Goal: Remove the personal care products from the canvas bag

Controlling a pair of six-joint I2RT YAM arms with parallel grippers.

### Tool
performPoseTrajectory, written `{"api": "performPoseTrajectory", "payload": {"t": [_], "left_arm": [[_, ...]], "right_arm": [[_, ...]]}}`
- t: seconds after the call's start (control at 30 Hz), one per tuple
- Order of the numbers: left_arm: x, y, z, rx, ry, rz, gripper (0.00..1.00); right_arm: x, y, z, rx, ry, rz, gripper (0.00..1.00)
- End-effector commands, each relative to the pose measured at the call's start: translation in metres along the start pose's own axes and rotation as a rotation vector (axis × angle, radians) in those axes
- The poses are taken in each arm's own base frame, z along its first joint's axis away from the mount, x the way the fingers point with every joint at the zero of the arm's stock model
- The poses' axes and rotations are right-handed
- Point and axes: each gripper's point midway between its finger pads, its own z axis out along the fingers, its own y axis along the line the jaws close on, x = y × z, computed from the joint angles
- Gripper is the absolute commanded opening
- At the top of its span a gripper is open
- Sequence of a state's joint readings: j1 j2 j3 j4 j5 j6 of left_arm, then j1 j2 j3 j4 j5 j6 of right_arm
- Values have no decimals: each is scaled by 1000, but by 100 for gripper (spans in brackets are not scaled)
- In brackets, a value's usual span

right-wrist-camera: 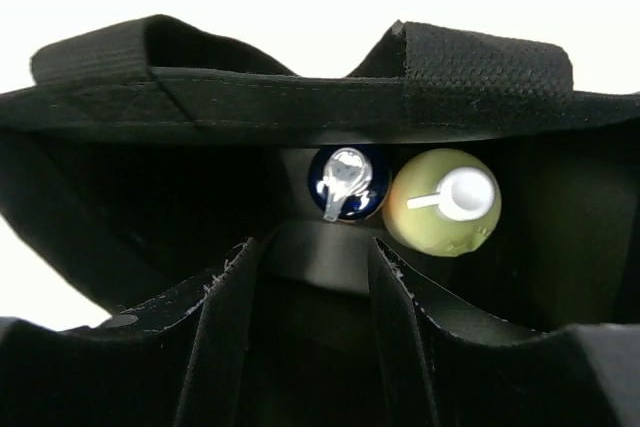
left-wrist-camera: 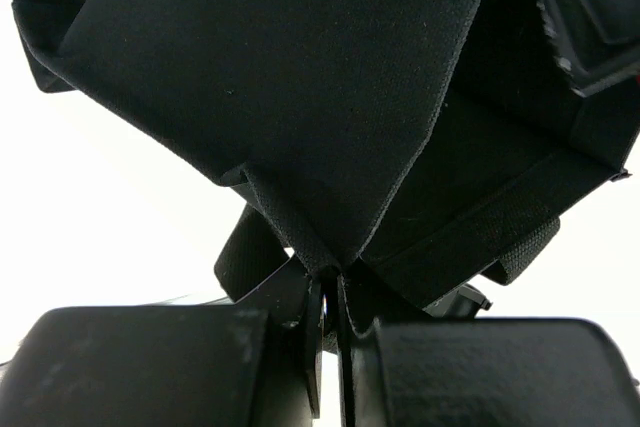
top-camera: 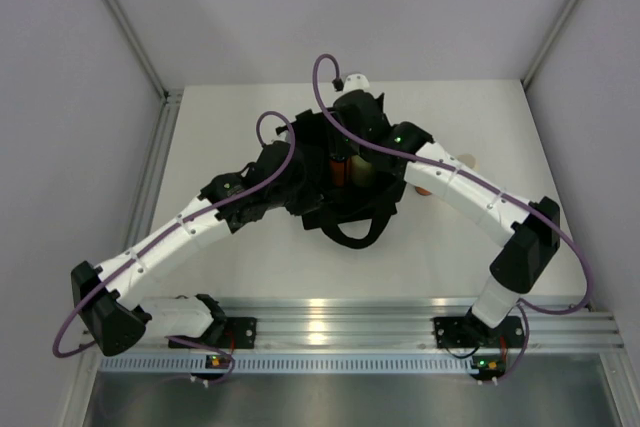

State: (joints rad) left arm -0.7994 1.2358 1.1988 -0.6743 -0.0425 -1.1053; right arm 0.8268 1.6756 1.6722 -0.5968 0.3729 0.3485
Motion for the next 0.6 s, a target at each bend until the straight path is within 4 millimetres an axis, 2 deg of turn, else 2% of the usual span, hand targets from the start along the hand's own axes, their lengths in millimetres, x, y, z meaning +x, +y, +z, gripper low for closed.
{"api": "performPoseTrajectory", "payload": {"t": [0.0,0.07,0.37,0.57], "left_arm": [[0,-20,-10,67,14,1,0],[-1,-22,-11,71,12,3,0],[-2,-22,-15,80,4,1,0],[3,-26,-17,97,36,13,0]], "right_arm": [[-22,0,1,25,-74,-1,47],[-16,-1,9,21,-67,4,47],[-16,1,39,27,-91,13,48],[-9,-8,58,76,-92,17,48]]}}
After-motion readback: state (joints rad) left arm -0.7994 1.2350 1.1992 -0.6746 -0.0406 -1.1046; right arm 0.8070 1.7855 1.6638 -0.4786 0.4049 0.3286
